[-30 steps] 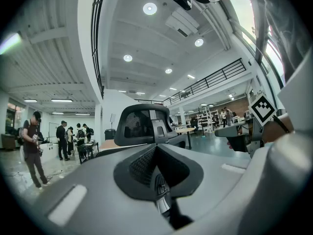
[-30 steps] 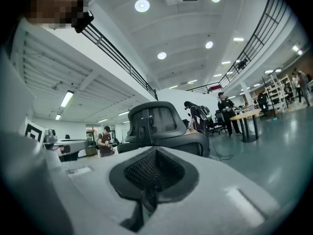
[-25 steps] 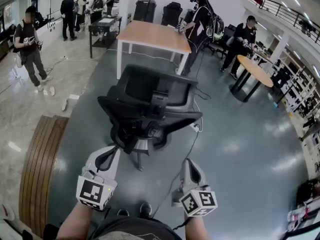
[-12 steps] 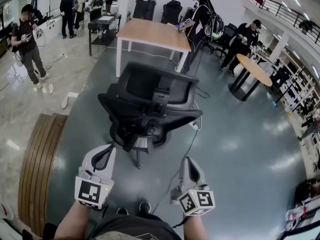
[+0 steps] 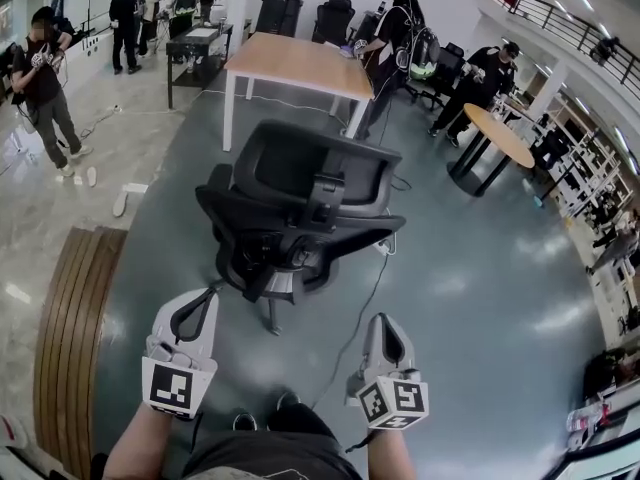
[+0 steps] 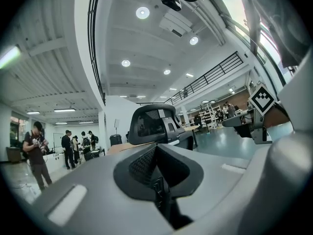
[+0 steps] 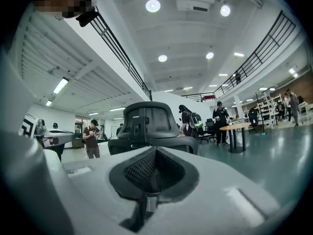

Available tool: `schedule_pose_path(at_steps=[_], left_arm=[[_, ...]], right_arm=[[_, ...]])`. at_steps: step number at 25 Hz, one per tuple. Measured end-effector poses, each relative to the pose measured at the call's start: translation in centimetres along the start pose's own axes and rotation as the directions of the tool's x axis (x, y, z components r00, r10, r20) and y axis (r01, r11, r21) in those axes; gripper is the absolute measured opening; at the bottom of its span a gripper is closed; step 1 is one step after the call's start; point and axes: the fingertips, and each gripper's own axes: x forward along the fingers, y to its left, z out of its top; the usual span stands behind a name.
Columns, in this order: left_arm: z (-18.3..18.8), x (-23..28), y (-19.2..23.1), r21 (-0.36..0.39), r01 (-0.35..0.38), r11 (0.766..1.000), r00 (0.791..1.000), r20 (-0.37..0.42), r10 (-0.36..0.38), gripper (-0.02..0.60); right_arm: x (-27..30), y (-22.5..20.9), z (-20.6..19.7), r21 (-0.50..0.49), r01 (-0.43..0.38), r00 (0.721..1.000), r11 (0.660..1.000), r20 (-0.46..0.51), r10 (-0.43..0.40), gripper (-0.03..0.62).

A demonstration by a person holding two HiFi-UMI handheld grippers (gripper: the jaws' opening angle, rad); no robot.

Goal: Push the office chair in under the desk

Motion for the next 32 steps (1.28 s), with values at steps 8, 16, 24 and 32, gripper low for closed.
schedule_pose_path(at_steps=[8, 16, 24, 32], left_arm=[[-0.1, 3.1, 0.0, 0.047, 0.003, 0.999, 1.000, 0.007, -0.003, 0.018], [0.2, 9.4, 2.7, 0.075, -0.023, 0.997, 1.000, -0.006, 0.024, 0.018], [-0.1, 14.4, 3.3, 0.146, -0.060, 0.987, 0.997, -0.045, 0.068, 0.064], [-0.5, 15.9, 4.4, 0.154, -0.137, 0.979, 0.987, -0.063, 0.148, 0.091]], right_arm=[[4.0, -2.6, 0.8, -0.080, -0.001, 1.000, 0.997, 0.030, 0.004, -0.009], [11.5, -5.3, 3.3, -0.193, -0.005, 0.997, 0.981, 0.077, 0.021, -0.009], [16.6, -7.4, 3.9, -0.263, -0.070, 0.993, 0.962, 0.073, 0.092, -0.009], [18.9, -8.6, 4.3, -0.294, -0.140, 0.983, 0.945, 0.069, 0.168, -0.009]])
